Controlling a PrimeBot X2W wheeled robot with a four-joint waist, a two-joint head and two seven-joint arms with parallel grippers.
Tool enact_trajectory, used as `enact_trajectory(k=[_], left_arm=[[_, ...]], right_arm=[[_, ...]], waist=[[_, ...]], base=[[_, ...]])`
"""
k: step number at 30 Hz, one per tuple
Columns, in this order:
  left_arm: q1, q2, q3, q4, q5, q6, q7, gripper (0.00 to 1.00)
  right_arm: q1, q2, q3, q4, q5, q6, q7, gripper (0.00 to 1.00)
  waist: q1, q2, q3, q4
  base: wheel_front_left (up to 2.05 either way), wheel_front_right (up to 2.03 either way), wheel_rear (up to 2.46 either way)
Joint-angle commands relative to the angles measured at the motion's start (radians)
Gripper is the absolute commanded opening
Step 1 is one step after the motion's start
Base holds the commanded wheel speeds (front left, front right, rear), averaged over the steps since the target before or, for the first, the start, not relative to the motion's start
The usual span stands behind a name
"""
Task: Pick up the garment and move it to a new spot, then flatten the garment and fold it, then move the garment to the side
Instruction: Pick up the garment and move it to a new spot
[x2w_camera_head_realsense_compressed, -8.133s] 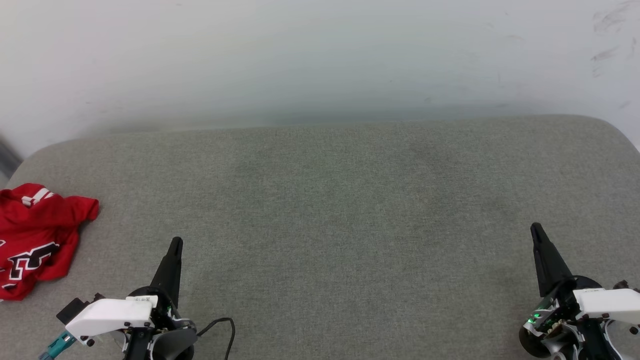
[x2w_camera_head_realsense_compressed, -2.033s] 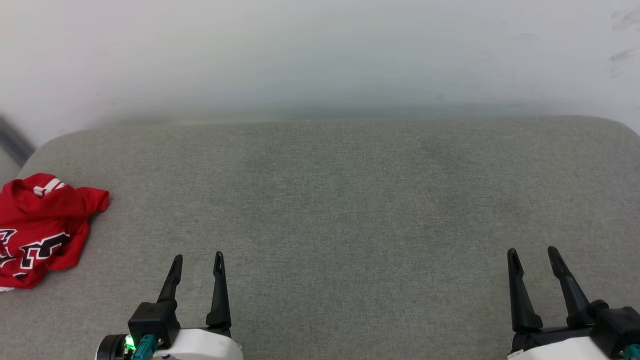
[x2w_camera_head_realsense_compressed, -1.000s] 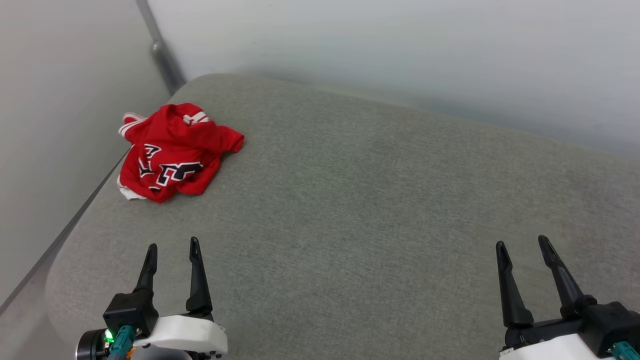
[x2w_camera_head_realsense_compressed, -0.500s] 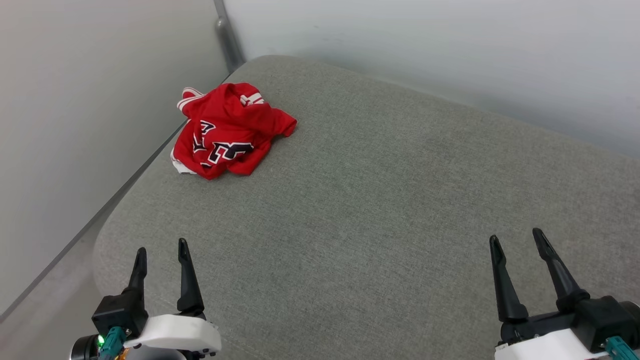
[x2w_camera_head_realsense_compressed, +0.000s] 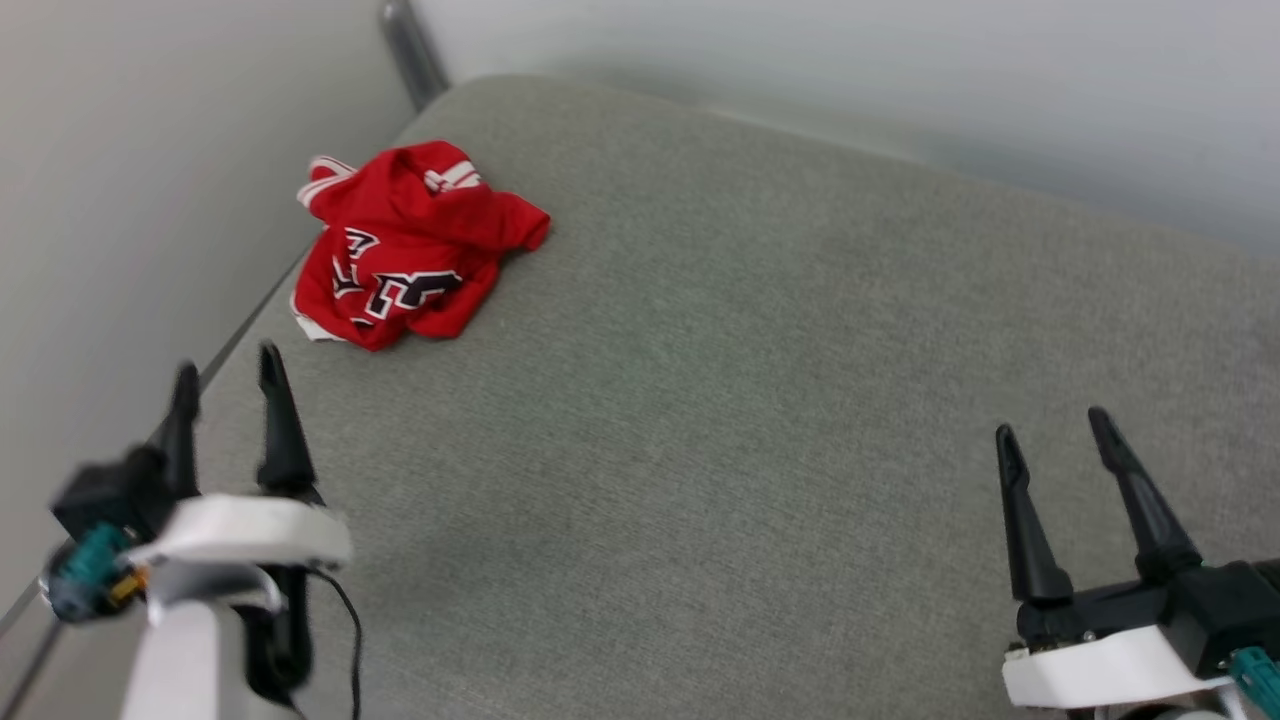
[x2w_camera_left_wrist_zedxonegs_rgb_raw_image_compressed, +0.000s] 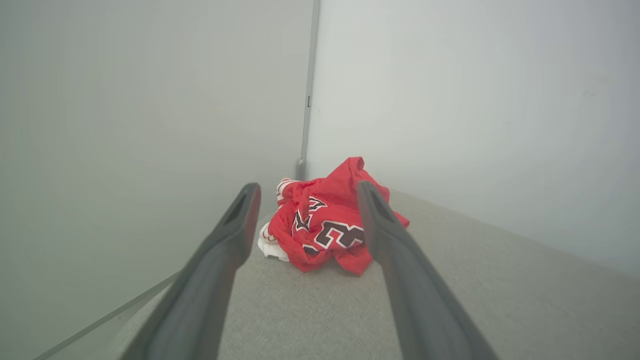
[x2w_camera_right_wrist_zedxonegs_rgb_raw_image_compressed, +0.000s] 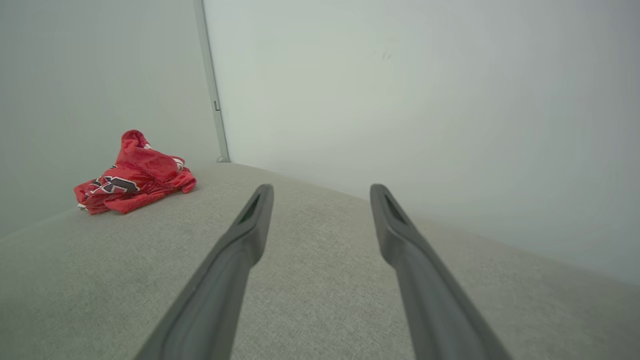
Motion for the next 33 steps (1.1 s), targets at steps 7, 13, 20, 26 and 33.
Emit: enact_trajectory(k=[7, 13, 20, 26, 33], left_arm=[[-0.299, 0.089, 0.106, 0.123, -0.007, -0.074, -0.003, 1.00], [-0.509, 0.206, 0.140, 0.237, -0.030, -0.098, -0.003, 1.00], [-0.698, 0.354, 0.062, 0.434, -0.141, -0.104, 0.097, 1.00], [-0.770, 0.465, -0.068, 0.491, -0.315, -0.104, 0.304, 1.00], [-0.765, 0.614, -0.286, 0.466, -0.579, -0.104, 0.694, 1.00]], right_arm=[[-0.076, -0.001, -0.027, -0.064, -0.076, 0.000, -0.002, 1.00], [-0.135, -0.001, -0.040, -0.127, -0.126, 0.000, -0.002, 1.00], [-0.178, -0.001, -0.047, -0.214, -0.156, 0.000, -0.002, 1.00], [-0.200, -0.001, -0.047, -0.267, -0.176, 0.000, -0.002, 1.00], [-0.211, -0.001, -0.037, -0.310, -0.198, 0.000, -0.002, 1.00]], waist=[[0.0000, 0.0000, 0.173, -0.086], [0.0000, 0.0000, 0.291, -0.130], [0.0000, 0.0000, 0.393, -0.166], [0.0000, 0.0000, 0.447, -0.180], [0.0000, 0.0000, 0.498, -0.192]], base=[[0.00, 0.00, 0.00], [0.00, 0.00, 0.00], [0.00, 0.00, 0.00], [0.00, 0.00, 0.00], [0.00, 0.00, 0.00]])
